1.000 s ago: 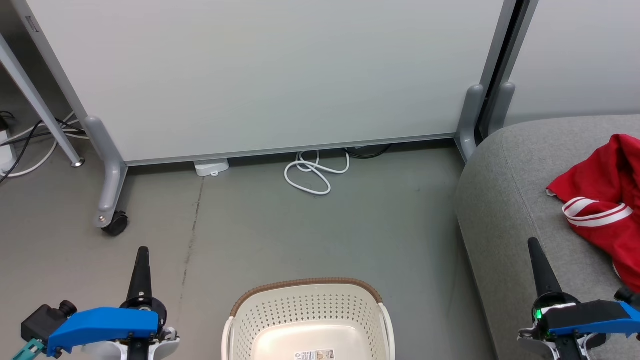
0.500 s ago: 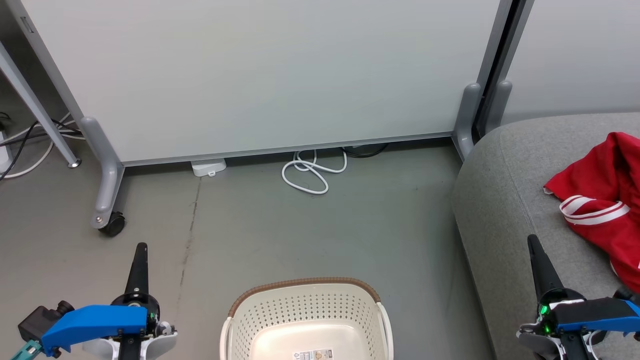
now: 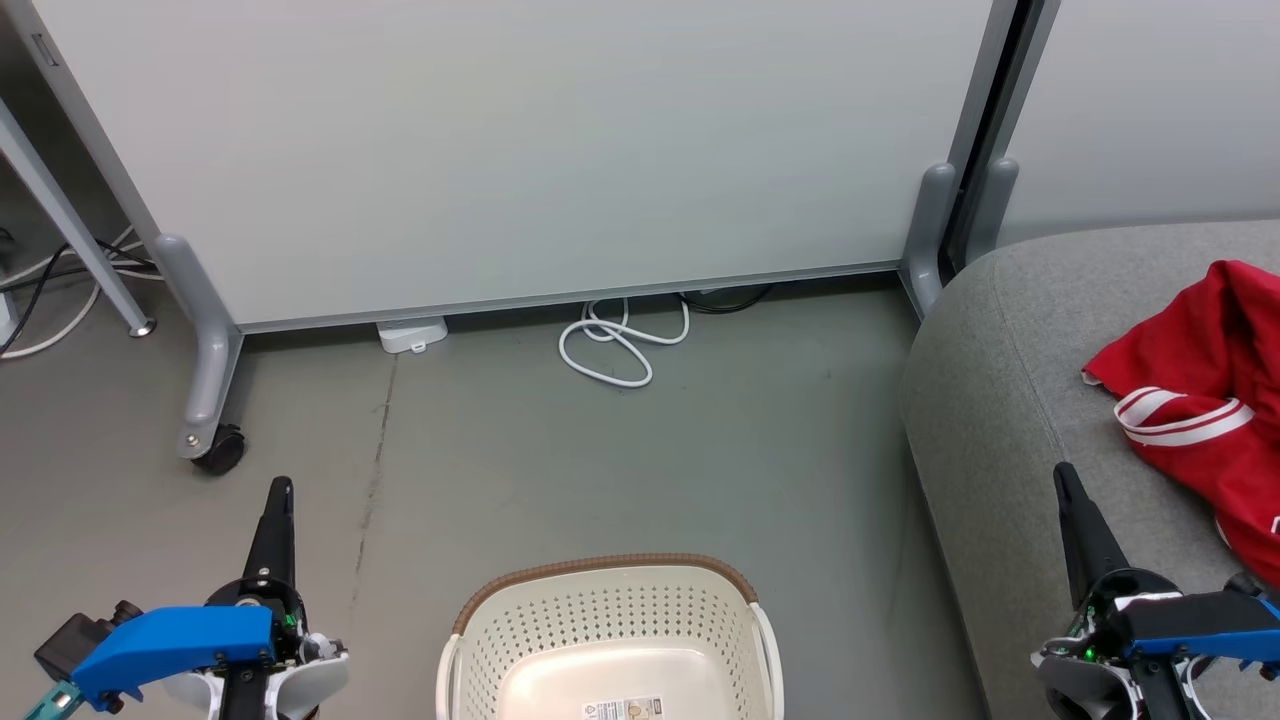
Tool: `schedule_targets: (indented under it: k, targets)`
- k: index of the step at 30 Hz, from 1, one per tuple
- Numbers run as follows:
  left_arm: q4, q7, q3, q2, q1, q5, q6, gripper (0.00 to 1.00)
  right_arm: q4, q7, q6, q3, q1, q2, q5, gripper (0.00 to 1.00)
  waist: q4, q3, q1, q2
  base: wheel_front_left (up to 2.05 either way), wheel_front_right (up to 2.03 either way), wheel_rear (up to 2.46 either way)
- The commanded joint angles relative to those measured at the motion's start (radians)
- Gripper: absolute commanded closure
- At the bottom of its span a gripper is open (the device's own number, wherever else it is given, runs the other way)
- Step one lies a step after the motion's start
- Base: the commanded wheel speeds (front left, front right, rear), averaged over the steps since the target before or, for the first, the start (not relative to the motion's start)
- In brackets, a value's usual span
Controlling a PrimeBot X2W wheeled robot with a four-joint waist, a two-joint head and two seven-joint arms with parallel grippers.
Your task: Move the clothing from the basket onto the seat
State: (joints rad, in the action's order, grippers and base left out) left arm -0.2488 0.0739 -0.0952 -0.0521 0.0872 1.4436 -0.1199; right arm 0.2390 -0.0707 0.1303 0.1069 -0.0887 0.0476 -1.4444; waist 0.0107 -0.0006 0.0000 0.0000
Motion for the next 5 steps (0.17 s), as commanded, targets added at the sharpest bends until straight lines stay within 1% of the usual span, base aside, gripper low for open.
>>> schedule_targets:
  k: [1, 5]
  targets:
    - [0.007, 0.006, -0.007, 0.000, 0.019, 0.020, -0.008, 1.00, -0.001, -0.010, 0.001, 0.003, -0.016, 0.004, -0.024, 1.00, -0.001, 0.000, 0.0000, 0.0000, 0.00, 0.00, 0.00]
    - [0.006, 0.014, -0.010, 0.001, 0.021, 0.052, -0.008, 1.00, 0.001, -0.018, 0.001, 0.004, -0.020, 0.004, -0.054, 1.00, -0.003, 0.001, 0.0000, 0.0000, 0.00, 0.00, 0.00]
